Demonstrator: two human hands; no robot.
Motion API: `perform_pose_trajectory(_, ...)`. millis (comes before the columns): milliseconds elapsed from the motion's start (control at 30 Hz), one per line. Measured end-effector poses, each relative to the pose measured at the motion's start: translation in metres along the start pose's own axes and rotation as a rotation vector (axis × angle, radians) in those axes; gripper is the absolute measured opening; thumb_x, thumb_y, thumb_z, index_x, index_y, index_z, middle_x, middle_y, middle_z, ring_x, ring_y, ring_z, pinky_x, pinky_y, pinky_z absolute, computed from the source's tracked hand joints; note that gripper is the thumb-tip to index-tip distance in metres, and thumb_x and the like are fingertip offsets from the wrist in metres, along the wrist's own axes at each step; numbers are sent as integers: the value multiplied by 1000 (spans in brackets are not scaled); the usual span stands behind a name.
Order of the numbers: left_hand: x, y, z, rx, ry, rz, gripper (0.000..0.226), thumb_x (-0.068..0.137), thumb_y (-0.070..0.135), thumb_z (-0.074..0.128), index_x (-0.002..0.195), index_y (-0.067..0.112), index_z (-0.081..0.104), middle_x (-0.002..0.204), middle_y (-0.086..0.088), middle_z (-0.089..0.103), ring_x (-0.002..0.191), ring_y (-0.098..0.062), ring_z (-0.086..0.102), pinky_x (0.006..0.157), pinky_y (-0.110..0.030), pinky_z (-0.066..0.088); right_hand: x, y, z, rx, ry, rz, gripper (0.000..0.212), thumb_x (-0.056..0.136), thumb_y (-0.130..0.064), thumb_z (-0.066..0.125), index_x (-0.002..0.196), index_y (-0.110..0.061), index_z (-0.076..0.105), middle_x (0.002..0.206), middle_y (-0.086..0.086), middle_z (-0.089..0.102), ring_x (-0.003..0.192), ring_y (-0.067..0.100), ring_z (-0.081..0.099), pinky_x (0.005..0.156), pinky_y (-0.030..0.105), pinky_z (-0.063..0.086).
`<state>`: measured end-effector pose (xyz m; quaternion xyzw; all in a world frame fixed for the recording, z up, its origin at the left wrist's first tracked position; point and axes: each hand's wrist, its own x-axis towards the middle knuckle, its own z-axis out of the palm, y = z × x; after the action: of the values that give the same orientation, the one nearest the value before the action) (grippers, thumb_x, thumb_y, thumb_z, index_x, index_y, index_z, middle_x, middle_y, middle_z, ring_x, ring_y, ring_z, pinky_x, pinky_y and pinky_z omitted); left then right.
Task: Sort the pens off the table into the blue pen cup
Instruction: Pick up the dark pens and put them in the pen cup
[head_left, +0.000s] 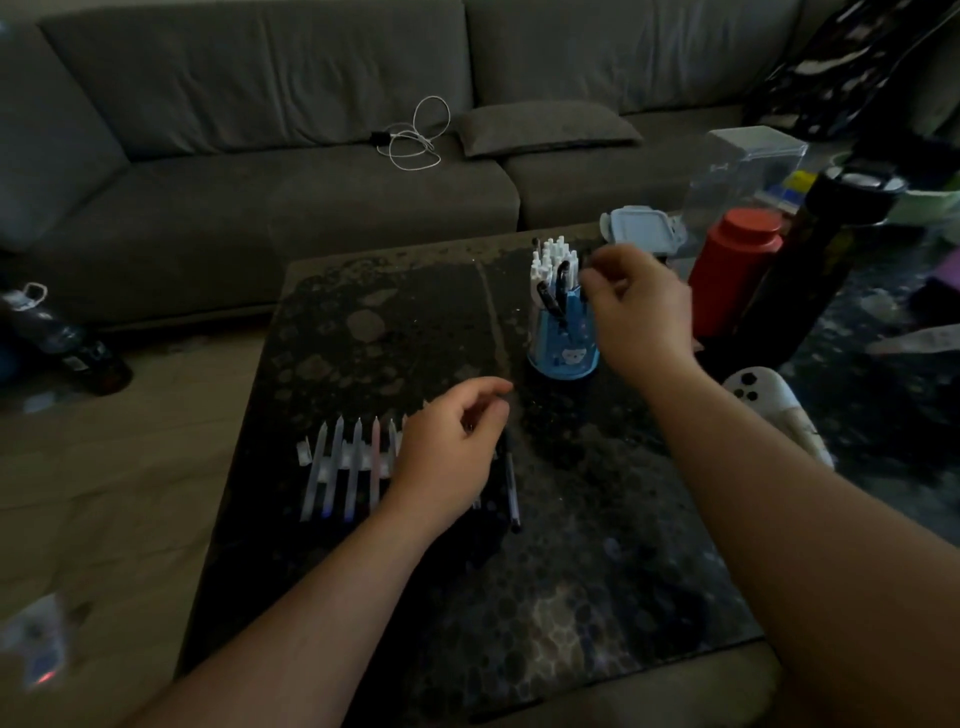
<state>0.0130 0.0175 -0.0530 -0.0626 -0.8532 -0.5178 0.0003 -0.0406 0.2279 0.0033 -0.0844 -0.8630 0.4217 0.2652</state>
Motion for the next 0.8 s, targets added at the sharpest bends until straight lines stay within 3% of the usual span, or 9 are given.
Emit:
perform_pose_trajectory(100, 0, -1, -1, 40, -16, -1, 21, 107, 35, 61, 122, 41, 73, 108, 22, 71, 99, 6, 63, 78, -15, 47, 0, 13, 12, -188, -102, 43, 17, 103, -36, 66, 118, -34, 74, 115, -10, 74, 116, 20, 64, 96, 45, 56)
perform_pose_trajectory(267, 2, -6, -4, 149, -28, 34, 21, 106, 33, 61, 120, 42, 73, 116, 22, 67, 108, 2, 62, 86, -16, 48, 0, 19, 14, -256, -154, 45, 29, 105, -29, 62, 133, -32, 70, 123, -5, 74, 120, 23, 62, 98, 41, 53)
perform_pose_trajectory(333, 3, -8, -4, 241, -9, 69, 23, 106, 28, 61, 120, 40, 74, 113, 26, 62, 110, 1, 59, 89, -15, 45, -6, 16, 9, -198, -90, 46, 27, 103, -22, 64, 130, -28, 66, 118, -6, 70, 110, 15, 61, 88, 32, 50)
perform_pose_trajectory(400, 6, -12, -4, 394, 24, 108, 25, 106, 24, 60, 121, 39, 74, 113, 23, 58, 116, -5, 54, 93, -21, 42, -16, 10, 3, -148, -19, 25, 16, 99, -17, 66, 110, -27, 61, 103, -6, 63, 92, 13, 61, 70, 24, 44)
perform_pose_trajectory(433, 8, -13, -5, 467, 35, 104, 26, 106, 24, 59, 121, 40, 73, 113, 22, 55, 117, -7, 51, 93, -22, 38, -21, 6, 1, -136, -59, 19, 14, 98, -18, 67, 101, -28, 58, 95, -6, 62, 85, 11, 61, 65, 24, 41)
perform_pose_trajectory(533, 11, -18, -6, 594, 13, 59, 26, 105, 30, 59, 124, 42, 72, 117, 15, 55, 118, -13, 46, 94, -27, 35, -37, -4, 6, -276, -522, 37, 15, 98, -35, 71, 91, -28, 60, 88, -5, 65, 80, 11, 64, 64, 27, 50)
perform_pose_trajectory(633, 11, -21, -4, 709, -16, 45, 31, 103, 40, 60, 132, 44, 69, 123, 9, 56, 117, -17, 47, 98, -33, 38, -51, -2, 23, -522, -929, 73, 37, 91, -62, 72, 87, -25, 68, 87, -2, 69, 82, 14, 66, 72, 34, 57)
perform_pose_trajectory(733, 9, -21, -1, 779, -65, 13, 38, 101, 50, 61, 138, 48, 64, 129, 7, 53, 122, -18, 45, 100, -34, 36, -61, 4, 36, -634, -1070, 109, 52, 82, -77, 71, 89, -25, 67, 91, -1, 70, 85, 17, 67, 74, 37, 57)
perform_pose_trajectory(800, 8, -21, 0, 800, -92, 10, 42, 99, 54, 62, 141, 47, 62, 133, 5, 53, 125, -20, 45, 102, -36, 36, -62, 5, 37, -657, -1098, 118, 48, 81, -73, 75, 88, -26, 64, 93, -1, 69, 86, 18, 67, 72, 36, 54)
